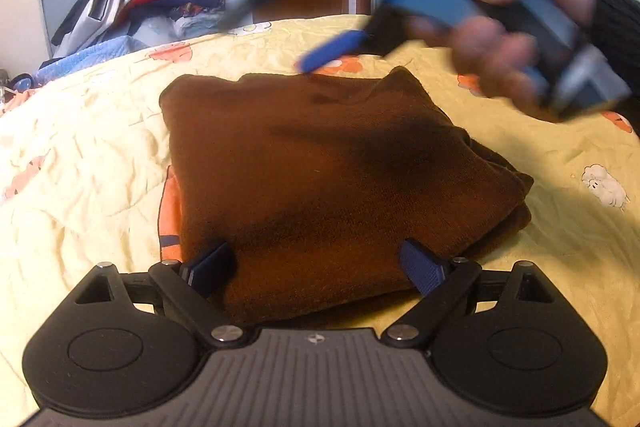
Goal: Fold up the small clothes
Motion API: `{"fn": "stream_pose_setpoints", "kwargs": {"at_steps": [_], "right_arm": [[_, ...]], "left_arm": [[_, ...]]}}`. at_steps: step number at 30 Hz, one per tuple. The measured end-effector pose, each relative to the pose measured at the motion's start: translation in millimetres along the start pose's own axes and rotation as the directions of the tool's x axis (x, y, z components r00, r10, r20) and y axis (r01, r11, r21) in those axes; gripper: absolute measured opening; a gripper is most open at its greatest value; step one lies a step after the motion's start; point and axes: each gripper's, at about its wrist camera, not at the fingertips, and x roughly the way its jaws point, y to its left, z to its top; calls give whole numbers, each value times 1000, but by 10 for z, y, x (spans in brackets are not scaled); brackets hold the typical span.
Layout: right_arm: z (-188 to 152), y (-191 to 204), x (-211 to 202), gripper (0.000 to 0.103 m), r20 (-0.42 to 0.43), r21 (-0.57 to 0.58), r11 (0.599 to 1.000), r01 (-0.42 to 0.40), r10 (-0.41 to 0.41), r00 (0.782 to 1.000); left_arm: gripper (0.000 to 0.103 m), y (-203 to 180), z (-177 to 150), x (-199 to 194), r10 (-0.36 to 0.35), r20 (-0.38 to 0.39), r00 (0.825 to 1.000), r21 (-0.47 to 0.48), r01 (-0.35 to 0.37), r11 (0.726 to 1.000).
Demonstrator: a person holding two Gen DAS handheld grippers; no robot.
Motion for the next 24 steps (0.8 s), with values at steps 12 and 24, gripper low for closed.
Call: {"fn": "stream_pose_setpoints", "kwargs": {"at_steps": [12, 24], "right_arm": [[-97, 195, 248, 85, -63, -87, 981, 173, -179, 982], [-1812, 190, -1222, 103, 85, -129, 895, 428, -420, 904]], "left_arm": [[94, -17, -40, -87, 15, -10, 1000, -13, -15, 1000], [94, -14, -461, -676, 126, -47, 991, -150, -132, 980]]}}
